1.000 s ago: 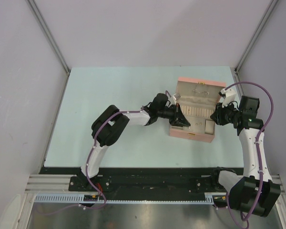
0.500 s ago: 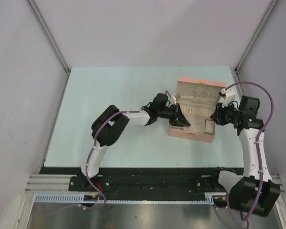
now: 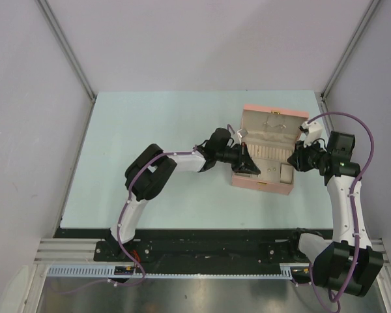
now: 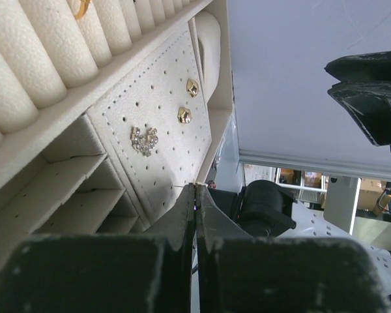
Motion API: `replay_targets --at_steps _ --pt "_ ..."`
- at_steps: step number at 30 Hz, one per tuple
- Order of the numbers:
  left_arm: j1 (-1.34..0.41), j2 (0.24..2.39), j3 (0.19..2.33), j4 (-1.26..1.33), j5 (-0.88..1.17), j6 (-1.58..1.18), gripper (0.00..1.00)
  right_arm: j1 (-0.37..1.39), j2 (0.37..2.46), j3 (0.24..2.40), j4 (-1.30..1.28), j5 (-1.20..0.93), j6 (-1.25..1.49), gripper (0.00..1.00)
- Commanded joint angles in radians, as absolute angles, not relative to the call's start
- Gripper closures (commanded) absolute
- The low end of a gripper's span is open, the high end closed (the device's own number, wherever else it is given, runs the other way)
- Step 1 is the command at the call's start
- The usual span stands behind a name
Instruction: Organize the mixed jewelry
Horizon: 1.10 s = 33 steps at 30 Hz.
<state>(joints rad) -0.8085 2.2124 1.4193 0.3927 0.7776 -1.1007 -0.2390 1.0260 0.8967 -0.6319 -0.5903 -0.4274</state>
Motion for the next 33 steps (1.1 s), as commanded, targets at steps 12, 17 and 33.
replay_targets --at_steps 12,17,33 --pt "-0.828 2.164 1.402 0.334 0.788 -1.058 1.00 -0.247 1.000 0.896 -0.635 -0.611 -0.445 0.75" --pt "-0.828 2.163 1.401 0.330 0.790 -1.054 1.00 -0.250 0.999 0.896 -0.638 -0.612 -0.445 0.75" --pt "-0.824 2.166 1.390 0.321 0.788 -1.048 1.00 -0.253 0.999 0.897 -0.638 -0.614 -0.445 0.75"
